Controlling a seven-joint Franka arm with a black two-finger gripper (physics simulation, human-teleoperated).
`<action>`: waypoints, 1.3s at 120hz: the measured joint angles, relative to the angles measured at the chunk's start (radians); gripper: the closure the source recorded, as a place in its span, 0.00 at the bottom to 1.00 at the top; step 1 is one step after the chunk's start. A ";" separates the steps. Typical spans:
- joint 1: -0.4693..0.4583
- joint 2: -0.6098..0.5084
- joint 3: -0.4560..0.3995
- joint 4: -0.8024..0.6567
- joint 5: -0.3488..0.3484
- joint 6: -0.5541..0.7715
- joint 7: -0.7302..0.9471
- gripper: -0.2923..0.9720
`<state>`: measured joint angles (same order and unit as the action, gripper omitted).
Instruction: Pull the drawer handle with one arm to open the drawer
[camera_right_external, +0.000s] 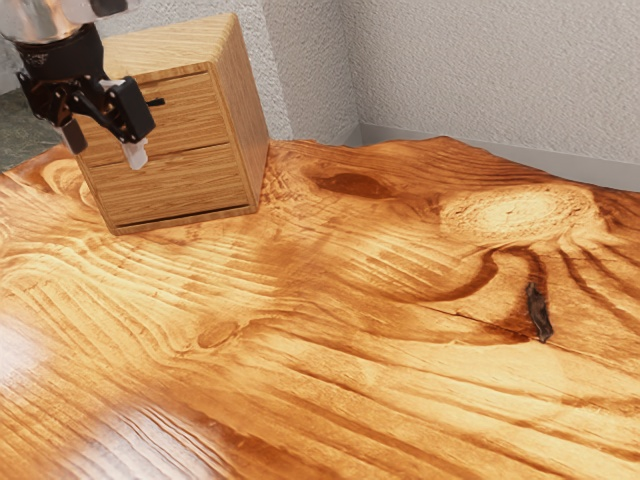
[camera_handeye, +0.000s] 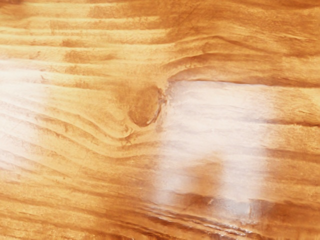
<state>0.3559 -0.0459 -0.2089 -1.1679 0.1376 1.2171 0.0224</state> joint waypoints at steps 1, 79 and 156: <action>-0.006 0.002 0.000 -0.003 -0.002 -0.005 0.001 0.23; -0.280 -0.290 0.399 -0.643 0.008 0.318 0.490 0.23; 0.012 0.149 0.526 -0.233 -0.075 0.805 1.533 0.23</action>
<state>0.3676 0.1031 0.3167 -1.4013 0.0626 2.0220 1.5550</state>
